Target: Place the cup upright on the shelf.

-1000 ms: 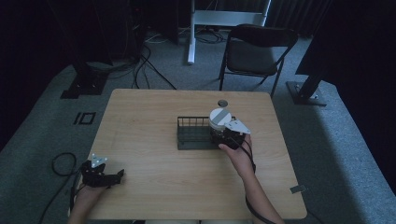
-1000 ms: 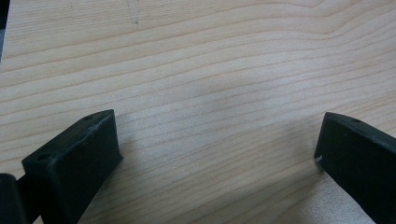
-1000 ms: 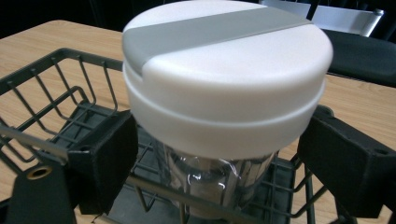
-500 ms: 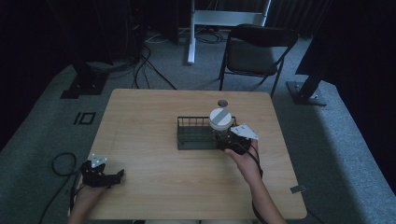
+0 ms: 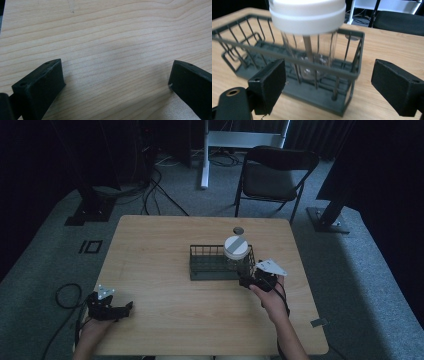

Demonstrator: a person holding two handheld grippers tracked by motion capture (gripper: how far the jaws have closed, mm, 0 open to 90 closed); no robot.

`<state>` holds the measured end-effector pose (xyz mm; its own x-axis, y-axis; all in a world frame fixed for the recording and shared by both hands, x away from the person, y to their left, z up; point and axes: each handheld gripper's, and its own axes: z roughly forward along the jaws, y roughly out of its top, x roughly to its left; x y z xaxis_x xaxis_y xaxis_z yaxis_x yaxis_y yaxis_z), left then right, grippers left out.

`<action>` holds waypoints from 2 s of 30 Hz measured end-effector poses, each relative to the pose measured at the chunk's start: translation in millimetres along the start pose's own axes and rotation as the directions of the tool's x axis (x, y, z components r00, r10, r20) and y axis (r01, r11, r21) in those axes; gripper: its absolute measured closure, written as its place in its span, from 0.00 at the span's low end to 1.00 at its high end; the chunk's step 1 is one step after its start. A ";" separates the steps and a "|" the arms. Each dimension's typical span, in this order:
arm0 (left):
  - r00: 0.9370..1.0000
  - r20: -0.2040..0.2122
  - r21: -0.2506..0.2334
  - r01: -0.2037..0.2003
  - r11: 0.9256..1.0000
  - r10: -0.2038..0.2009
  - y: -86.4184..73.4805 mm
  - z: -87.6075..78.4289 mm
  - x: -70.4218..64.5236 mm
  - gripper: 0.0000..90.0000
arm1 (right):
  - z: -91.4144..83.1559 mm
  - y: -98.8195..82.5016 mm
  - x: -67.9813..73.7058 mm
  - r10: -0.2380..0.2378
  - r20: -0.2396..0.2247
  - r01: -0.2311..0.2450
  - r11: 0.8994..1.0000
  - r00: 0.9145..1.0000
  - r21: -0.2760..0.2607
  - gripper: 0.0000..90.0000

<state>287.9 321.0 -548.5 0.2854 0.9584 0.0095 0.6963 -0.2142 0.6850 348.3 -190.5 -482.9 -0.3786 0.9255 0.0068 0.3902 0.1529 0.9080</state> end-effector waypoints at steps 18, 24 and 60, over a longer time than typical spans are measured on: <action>1.000 0.000 0.000 0.000 1.000 0.000 0.0 0.0 0.0 0.00 | -4.4 -36.0 -19.6 0.045 0.027 -0.047 0.997 0.999 0.067 0.14; 1.000 0.000 0.000 0.000 1.000 0.000 0.0 0.0 0.0 0.00 | -2.9 -47.1 -28.8 0.035 0.045 -0.040 0.993 0.998 0.112 0.14; 1.000 0.000 0.002 -0.002 1.000 0.002 0.0 -0.1 0.2 0.00 | -6.9 -75.4 -63.8 0.044 0.109 -0.070 0.966 0.993 0.248 0.14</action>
<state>287.9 321.2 -548.4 0.2868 0.9579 0.0114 0.6967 -0.2168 0.6838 337.2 -263.5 -548.8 -0.2671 0.9637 0.0008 0.6118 0.1689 0.7728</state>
